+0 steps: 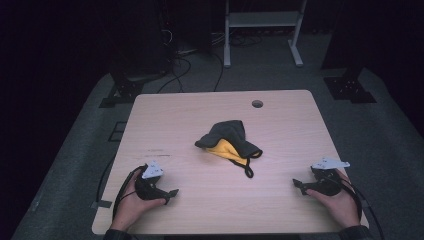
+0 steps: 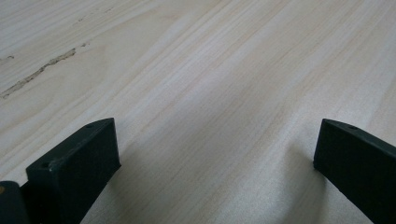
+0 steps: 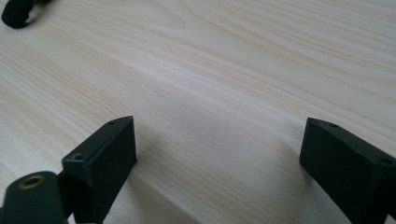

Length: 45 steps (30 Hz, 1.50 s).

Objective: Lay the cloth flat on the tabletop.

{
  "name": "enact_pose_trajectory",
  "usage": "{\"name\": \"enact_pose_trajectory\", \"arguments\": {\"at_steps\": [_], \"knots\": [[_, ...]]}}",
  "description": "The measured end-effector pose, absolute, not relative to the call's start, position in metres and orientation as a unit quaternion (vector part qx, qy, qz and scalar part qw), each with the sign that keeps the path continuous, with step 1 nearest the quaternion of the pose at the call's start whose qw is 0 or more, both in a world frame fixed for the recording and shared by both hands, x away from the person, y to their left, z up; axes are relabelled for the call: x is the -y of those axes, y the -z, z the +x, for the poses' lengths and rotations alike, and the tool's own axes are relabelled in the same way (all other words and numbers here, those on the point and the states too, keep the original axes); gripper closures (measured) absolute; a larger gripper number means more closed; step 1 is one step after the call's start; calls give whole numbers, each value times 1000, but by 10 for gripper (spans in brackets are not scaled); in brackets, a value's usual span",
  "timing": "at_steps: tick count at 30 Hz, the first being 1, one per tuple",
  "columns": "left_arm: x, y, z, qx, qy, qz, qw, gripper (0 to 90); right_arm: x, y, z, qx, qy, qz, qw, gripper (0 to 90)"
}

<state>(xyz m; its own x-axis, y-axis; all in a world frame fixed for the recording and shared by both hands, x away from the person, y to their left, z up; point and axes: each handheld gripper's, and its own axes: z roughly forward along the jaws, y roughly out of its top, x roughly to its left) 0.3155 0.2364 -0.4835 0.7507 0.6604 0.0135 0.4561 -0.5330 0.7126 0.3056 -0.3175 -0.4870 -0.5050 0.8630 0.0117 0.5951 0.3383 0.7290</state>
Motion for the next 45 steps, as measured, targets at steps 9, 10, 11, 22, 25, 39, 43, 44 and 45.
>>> {"name": "enact_pose_trajectory", "arguments": {"at_steps": [9,10,11,22,25,39,43,44,45], "knots": [[-237,483,315,-328,-146,860,362,18,318,487,306,-795,-351,456,194,144],[-237,483,315,-328,-146,860,362,18,318,486,306,-796,-349,456,193,155],[-237,483,315,-328,-147,860,361,18,317,485,306,-795,-348,458,192,210],[-240,483,309,-326,-144,861,362,19,308,467,308,-803,-382,419,183,455],[-240,483,309,-326,-144,861,362,19,304,463,316,-801,-400,408,177,478],[-243,483,309,-329,-148,858,366,68,266,445,346,-800,-445,376,146,545],[-245,482,309,-333,-152,854,368,105,253,442,354,-801,-457,362,134,554],[-245,482,309,-333,-152,854,369,111,250,442,356,-803,-458,359,132,563],[-245,482,309,-333,-152,854,369,112,246,441,357,-802,-460,356,132,570]]}}
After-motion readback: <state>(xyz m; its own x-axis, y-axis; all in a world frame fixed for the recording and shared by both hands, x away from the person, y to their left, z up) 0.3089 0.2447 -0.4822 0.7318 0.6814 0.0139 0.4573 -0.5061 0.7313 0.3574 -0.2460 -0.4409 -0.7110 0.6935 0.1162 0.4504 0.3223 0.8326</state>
